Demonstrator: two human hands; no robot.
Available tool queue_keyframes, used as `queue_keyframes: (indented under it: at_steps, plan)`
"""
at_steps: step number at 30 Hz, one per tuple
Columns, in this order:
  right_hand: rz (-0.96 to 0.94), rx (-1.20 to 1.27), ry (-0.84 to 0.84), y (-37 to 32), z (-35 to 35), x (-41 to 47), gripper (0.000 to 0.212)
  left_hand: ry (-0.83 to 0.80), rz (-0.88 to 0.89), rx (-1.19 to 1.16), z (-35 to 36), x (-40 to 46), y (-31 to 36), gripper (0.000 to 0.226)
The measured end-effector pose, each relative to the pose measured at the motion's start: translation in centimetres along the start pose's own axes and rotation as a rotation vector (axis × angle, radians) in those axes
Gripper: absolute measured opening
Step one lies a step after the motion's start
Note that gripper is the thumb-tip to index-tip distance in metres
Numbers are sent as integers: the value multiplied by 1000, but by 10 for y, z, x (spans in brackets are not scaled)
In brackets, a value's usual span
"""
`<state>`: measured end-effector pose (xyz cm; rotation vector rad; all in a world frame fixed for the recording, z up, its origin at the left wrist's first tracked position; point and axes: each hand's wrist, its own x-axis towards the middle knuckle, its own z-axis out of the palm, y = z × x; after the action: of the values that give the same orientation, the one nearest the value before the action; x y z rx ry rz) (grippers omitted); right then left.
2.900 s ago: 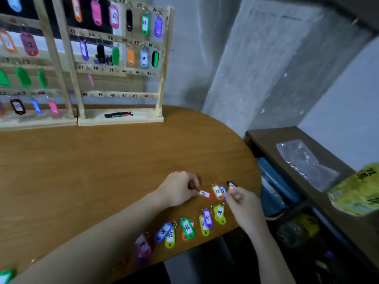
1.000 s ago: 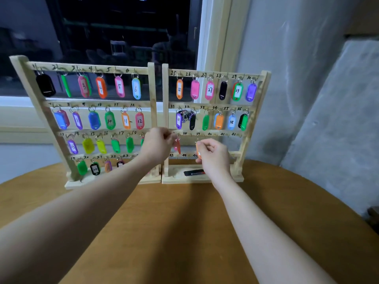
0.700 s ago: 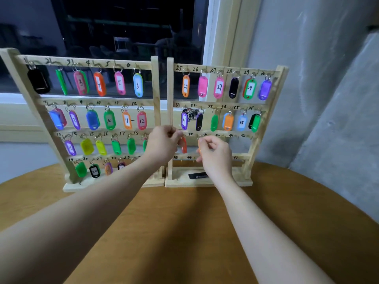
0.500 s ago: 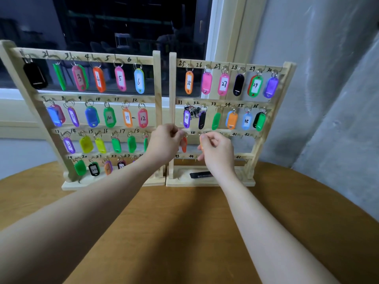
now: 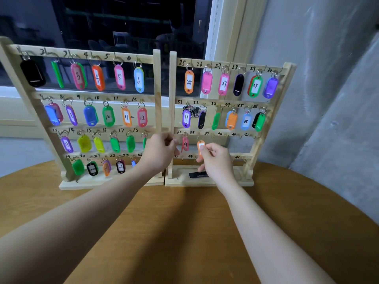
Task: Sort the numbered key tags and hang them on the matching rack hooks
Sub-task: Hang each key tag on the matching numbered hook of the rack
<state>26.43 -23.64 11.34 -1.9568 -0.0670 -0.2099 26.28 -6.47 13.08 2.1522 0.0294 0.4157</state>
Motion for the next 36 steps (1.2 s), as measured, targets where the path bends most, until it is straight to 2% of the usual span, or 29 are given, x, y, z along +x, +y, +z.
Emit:
queue_keyframes:
  at_steps: [5, 8, 14, 19, 24, 32, 36]
  plan:
    - [82, 48, -71, 14, -14, -22, 22, -16, -41, 30, -2, -22, -8, 23]
    - [110, -43, -89, 24, -28, -42, 23, -32, -65, 32, 5, -49, -8, 25]
    - [131, -112, -77, 34, -75, -97, 25, -171, -41, -6, 34, -114, -1, 22]
    - [142, -155, -18, 40, -122, -156, 26, -331, 38, 102, 62, -163, 16, 32]
    - [140, -213, 82, 59, -185, -214, 26, -506, 85, 79, 97, -201, 37, 21]
    - [339, -305, 322, 113, -278, -301, 24, -744, 216, 39, 154, -253, 82, 17]
    - [425, -408, 334, 142, -289, -326, 25, -804, 255, 30, 182, -270, 100, 17]
